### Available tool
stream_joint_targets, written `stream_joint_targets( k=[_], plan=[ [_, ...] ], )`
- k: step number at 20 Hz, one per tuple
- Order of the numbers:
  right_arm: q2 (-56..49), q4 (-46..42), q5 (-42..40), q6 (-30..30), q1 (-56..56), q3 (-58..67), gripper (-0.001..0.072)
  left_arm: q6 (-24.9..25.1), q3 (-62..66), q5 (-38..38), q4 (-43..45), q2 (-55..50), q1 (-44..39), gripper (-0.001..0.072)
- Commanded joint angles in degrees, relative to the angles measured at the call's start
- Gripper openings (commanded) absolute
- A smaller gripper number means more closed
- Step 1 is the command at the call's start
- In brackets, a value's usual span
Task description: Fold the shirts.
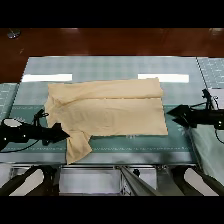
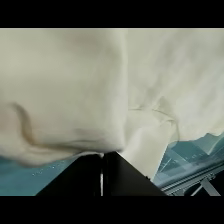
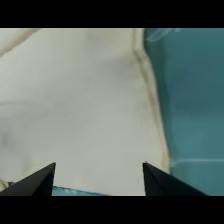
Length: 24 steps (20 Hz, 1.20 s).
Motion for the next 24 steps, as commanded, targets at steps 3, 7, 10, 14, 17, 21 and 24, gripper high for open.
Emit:
stream_joint_targets(
  k=[3, 7, 10, 14, 17, 21, 24],
  plan=[
    [0.0, -19.5, 6.7, 11.0, -4.1, -3.1, 0.0630, 1.5, 0.4, -1.0, -1.6, 2.0, -0.6, 0.0029],
    [-1.3, -13.0, 6.7, 9.1, -1.2, -6.3, 0.0629, 1.5, 0.3, -1.0, -1.6, 2.2, -0.7, 0.0029],
    [-3.9, -9.4, 1.7, 9.0, 3.8, -6.1, 0.0630, 1.5, 0.3, -1.1, -1.6, 2.2, -0.7, 0.0029],
    [-8.5, -3.2, -3.6, 8.8, 8.0, -2.6, 0.0629, 1.5, 0.4, -1.0, -1.6, 2.2, -0.7, 0.0029],
    [-11.2, -2.7, -3.4, 8.6, 11.9, -0.1, 0.0536, 1.5, 0.4, -1.0, -1.6, 2.2, -0.7, 0.0029],
    [-11.1, -1.9, 0.6, 3.7, 12.8, 4.2, 0.0026, 1.5, 1.9, -1.1, -1.6, 2.2, -0.7, 0.0029],
    [-11.1, -2.3, 2.0, 4.7, 10.6, 9.9, 0.0026, 1.5, 7.4, -2.6, -1.6, 2.2, -0.5, 0.0029]
  ],
)
